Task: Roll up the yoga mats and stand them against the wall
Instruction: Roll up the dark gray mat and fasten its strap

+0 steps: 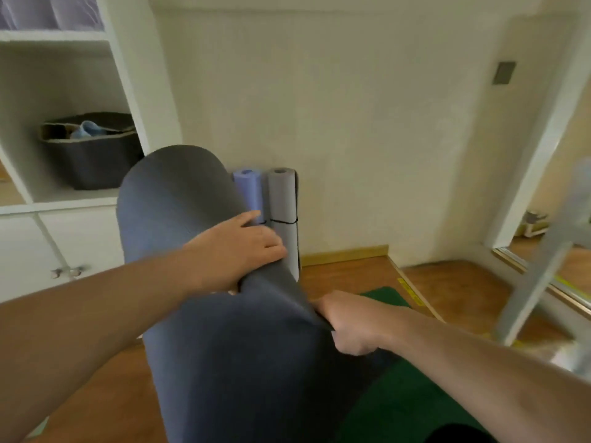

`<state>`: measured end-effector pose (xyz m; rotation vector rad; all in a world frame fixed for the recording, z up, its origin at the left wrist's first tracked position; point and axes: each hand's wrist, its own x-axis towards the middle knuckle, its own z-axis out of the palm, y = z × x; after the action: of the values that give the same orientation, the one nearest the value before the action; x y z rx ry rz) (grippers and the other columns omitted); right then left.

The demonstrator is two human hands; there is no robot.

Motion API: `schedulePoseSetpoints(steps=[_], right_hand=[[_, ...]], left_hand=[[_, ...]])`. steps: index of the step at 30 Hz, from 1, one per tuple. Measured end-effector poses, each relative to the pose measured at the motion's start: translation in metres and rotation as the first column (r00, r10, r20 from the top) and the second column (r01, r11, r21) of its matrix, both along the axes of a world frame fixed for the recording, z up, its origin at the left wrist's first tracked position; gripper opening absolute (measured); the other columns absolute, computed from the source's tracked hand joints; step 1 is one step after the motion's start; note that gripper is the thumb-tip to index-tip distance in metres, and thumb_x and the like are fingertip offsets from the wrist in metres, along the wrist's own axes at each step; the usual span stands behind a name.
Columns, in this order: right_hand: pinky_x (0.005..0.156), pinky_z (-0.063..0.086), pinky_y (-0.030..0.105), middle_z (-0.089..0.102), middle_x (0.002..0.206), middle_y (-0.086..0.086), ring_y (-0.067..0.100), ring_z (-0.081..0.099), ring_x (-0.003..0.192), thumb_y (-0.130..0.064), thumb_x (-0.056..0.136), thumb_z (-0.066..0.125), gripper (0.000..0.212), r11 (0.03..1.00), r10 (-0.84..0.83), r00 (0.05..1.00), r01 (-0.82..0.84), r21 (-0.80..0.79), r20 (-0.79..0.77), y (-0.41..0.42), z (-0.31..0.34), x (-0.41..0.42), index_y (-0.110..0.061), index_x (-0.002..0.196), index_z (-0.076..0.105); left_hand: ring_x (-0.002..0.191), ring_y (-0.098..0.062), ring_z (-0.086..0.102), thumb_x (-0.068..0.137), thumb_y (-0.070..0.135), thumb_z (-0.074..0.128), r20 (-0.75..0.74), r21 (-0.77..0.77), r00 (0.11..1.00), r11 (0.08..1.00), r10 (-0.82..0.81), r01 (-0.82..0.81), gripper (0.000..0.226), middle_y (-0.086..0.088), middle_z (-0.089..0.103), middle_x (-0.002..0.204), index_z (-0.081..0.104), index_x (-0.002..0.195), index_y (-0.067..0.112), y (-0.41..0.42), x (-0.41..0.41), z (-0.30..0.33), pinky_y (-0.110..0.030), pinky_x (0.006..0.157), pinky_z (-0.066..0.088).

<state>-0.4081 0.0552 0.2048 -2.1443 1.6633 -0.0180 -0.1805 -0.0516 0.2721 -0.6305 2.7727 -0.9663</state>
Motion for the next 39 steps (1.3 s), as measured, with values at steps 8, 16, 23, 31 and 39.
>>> schedulePoseSetpoints(steps=[8,16,23,31,39], right_hand=[[0.101,0.057,0.039,0.072,0.129,-0.015,0.017,0.069,0.115,-0.038,0.075,0.093,0.068,0.938,-0.259,0.961,0.226,0.264,0.096,-0.025,-0.128,-0.108,-0.039,0.135,0.063],[0.106,0.056,0.042,0.073,0.127,-0.018,0.014,0.070,0.114,-0.049,0.067,0.097,0.077,0.733,-0.531,0.832,0.358,0.579,0.158,-0.012,-0.290,-0.226,-0.038,0.136,0.065],[0.114,0.048,0.046,0.064,0.145,0.012,0.033,0.062,0.132,-0.067,0.063,0.094,0.104,0.104,-0.990,-0.017,0.573,0.813,0.139,0.001,-0.416,-0.344,-0.014,0.146,0.061],[0.117,0.043,0.060,0.028,0.166,0.016,0.044,0.037,0.148,-0.034,0.087,0.086,0.114,-0.321,-0.934,-0.356,0.786,0.529,-0.039,0.007,-0.516,-0.419,-0.021,0.169,0.007],[0.106,0.052,0.048,0.065,0.124,0.003,0.030,0.059,0.129,-0.007,0.096,0.075,0.042,-0.248,-0.824,-0.498,0.745,0.620,0.270,-0.002,-0.482,-0.409,-0.017,0.134,0.058]], left_hand=[[0.097,-0.024,0.063,0.087,0.028,0.072,0.103,0.069,0.992,0.996,-0.068,0.061,0.020,0.005,0.070,0.100,0.059,0.102,0.028,-0.024,-0.119,-0.115,-0.040,0.088,0.045],[0.070,-0.020,0.055,0.070,0.011,0.080,0.095,0.258,0.977,0.952,-0.194,0.164,0.044,0.009,0.056,0.070,0.042,0.078,0.031,-0.058,-0.251,-0.283,-0.035,0.069,0.028],[0.095,-0.021,0.061,0.093,0.013,0.064,0.091,0.397,0.983,0.911,-0.157,0.108,0.024,0.008,0.063,0.100,0.058,0.106,0.032,-0.063,-0.330,-0.400,-0.038,0.088,0.042],[0.102,-0.016,0.059,0.101,0.017,0.050,0.104,0.537,0.987,0.842,-0.120,0.045,0.025,0.011,0.062,0.110,0.061,0.113,0.035,-0.094,-0.331,-0.444,-0.033,0.082,0.031],[0.088,-0.021,0.065,0.087,0.010,0.064,0.042,0.585,0.993,0.808,-0.111,0.065,0.024,0.009,0.066,0.092,0.065,0.098,0.031,-0.109,-0.318,-0.447,-0.036,0.076,0.038]])
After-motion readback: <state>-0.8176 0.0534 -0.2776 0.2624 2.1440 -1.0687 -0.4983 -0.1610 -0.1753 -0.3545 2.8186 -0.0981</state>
